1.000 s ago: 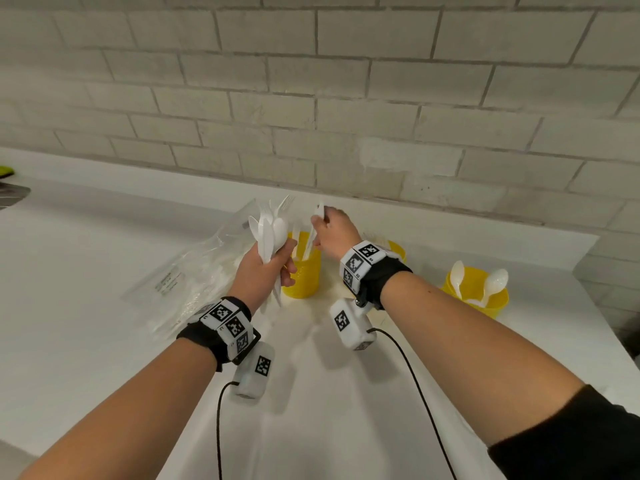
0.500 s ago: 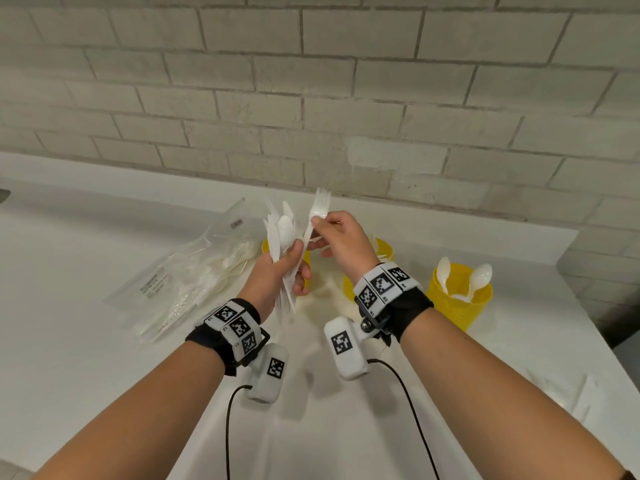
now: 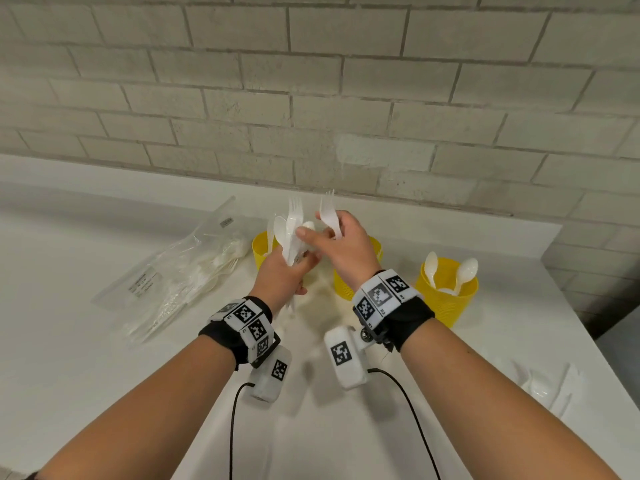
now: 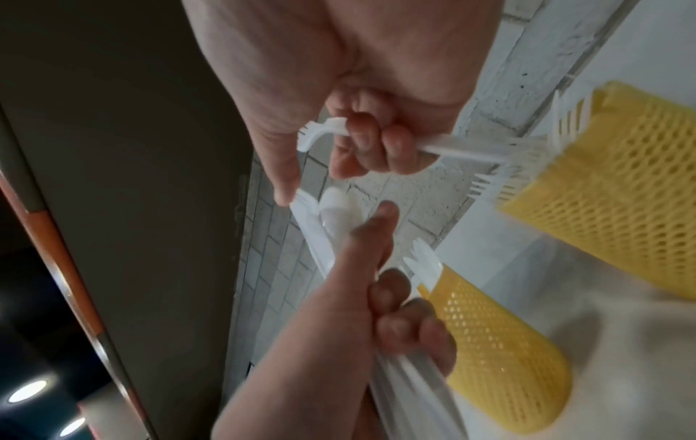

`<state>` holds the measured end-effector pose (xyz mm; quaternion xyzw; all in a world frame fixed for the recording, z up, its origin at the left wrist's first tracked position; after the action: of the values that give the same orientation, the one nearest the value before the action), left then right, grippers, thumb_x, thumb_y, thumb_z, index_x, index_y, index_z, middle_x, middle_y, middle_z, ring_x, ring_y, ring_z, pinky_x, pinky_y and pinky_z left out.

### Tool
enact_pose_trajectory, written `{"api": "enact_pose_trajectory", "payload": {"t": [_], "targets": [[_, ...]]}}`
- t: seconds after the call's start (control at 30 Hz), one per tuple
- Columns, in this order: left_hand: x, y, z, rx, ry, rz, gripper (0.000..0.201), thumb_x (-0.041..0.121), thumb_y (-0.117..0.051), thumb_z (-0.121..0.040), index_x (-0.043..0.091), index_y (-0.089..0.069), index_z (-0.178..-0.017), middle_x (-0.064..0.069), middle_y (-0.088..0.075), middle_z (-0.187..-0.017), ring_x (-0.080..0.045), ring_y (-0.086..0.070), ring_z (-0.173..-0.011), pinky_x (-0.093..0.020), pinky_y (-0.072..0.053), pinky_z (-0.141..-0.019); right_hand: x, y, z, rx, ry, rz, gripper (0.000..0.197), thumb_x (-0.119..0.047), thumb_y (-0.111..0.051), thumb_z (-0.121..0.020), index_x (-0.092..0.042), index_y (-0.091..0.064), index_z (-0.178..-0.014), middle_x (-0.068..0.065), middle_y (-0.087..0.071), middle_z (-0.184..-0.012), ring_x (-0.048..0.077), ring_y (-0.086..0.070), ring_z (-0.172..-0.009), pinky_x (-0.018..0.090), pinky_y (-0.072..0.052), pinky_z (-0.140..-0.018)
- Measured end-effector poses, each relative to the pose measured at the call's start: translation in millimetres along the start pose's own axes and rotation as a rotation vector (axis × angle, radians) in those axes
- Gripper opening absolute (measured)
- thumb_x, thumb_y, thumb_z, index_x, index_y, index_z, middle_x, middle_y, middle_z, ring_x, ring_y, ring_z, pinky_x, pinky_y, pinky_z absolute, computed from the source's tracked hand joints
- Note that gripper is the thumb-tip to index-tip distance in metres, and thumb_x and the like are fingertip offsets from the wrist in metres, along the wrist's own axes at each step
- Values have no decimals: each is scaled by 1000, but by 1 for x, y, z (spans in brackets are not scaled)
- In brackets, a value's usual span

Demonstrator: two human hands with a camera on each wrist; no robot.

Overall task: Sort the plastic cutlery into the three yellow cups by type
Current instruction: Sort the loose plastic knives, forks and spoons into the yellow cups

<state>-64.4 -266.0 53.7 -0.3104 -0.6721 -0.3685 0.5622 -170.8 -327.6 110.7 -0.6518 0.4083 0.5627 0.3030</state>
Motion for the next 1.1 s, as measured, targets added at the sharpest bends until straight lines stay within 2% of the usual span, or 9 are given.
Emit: {"api": "enact_pose_trajectory", "payload": {"t": [0.07, 0.17, 0.27, 0.4, 0.47, 0.6, 0.73, 0.87, 1.1], "targets": [[-1, -4, 1, -2, 8, -30, 33, 33, -65, -86, 22, -59, -117, 9, -63, -87, 0, -54, -60, -20, -50, -51, 5, 0, 4, 17, -8, 47, 53, -26, -82, -69, -17, -50, -110, -4, -56, -101, 9, -53, -98, 28, -46, -88], [4, -11, 6, -16, -14, -41, 26, 32, -63, -87, 34, -58, -113, 15, -64, -102, 0, -60, -83, -19, -53, -54, 11, 5, 8, 44, -14, 87, 55, -23, -80, -72, -21, -48, -117, -11, -51, -105, 1, -46, -98, 21, -37, -88], [6, -15, 9, -30, -34, -54, 20, 29, -62, -88, 40, -58, -105, 17, -63, -88, -2, -57, -69, -20, -51, -52, 17, 9, 8, 69, -22, 91, 46, -21, -78, -74, -29, -49, -109, -3, -62, -99, 8, -60, -94, 27, -50, -85], [-2, -17, 10, -51, 7, 46, 32, 27, -61, -89, 16, -55, -119, 5, -49, -63, -9, -42, -48, -24, -45, -47, 17, 10, 7, 55, -9, 90, 29, -17, -71, -81, -13, -60, -107, 2, -68, -102, 14, -64, -96, 30, -52, -87], [-2, -14, 10, -65, 8, 119, 32, 32, -59, -92, 15, -54, -119, 5, -44, -60, -10, -39, -45, -25, -44, -46, 11, 8, 6, 27, 31, 83, 15, -17, -63, -88, -12, -65, -101, 0, -68, -98, 14, -63, -94, 31, -50, -87], [-4, 7, 7, -5, 40, 175, 42, 47, -52, -92, 7, -57, -102, -3, -45, -58, -16, -47, -46, -35, -50, -54, 2, 9, -8, 54, 68, 56, 22, -19, -47, -97, -14, -64, -110, -6, -61, -97, 6, -53, -90, 7, -40, -73], [-2, 39, 6, 56, 20, 203, 42, 49, -41, -96, 14, -64, -94, 1, -40, -56, -13, -41, -48, -26, -43, -47, -16, 20, -27, 217, 122, -18, 21, -19, -39, -99, -20, -60, -101, -14, -50, -77, 1, -43, -69, 20, -36, -64], [0, 63, 7, 62, -12, 159, 56, 56, -30, -96, 17, -69, -94, 2, -39, -52, -12, -42, -46, -26, -42, -54, -39, 11, -36, 237, 219, 37, 23, -12, -40, -96, -18, -58, -110, -2, -59, -112, 11, -53, -102, 19, -40, -82], [4, 69, 10, 50, -25, 113, 65, 60, -19, -94, 20, -69, -102, 0, -38, -52, -14, -43, -47, -21, -43, -53, 6, -33, -51, 39, 109, 284, 29, -22, -49, -95, -19, -59, -122, 7, -61, -123, 21, -57, -114, 23, -40, -88]]}}
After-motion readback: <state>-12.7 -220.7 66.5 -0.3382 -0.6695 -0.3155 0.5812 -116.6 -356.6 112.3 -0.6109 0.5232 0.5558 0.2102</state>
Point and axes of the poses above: each hand's wrist, its own z-axis away from the middle knuckle, its own y-axis out of the back of the hand, x = y × z, the point moved 10 cm from there along -z, towards the middle knuckle
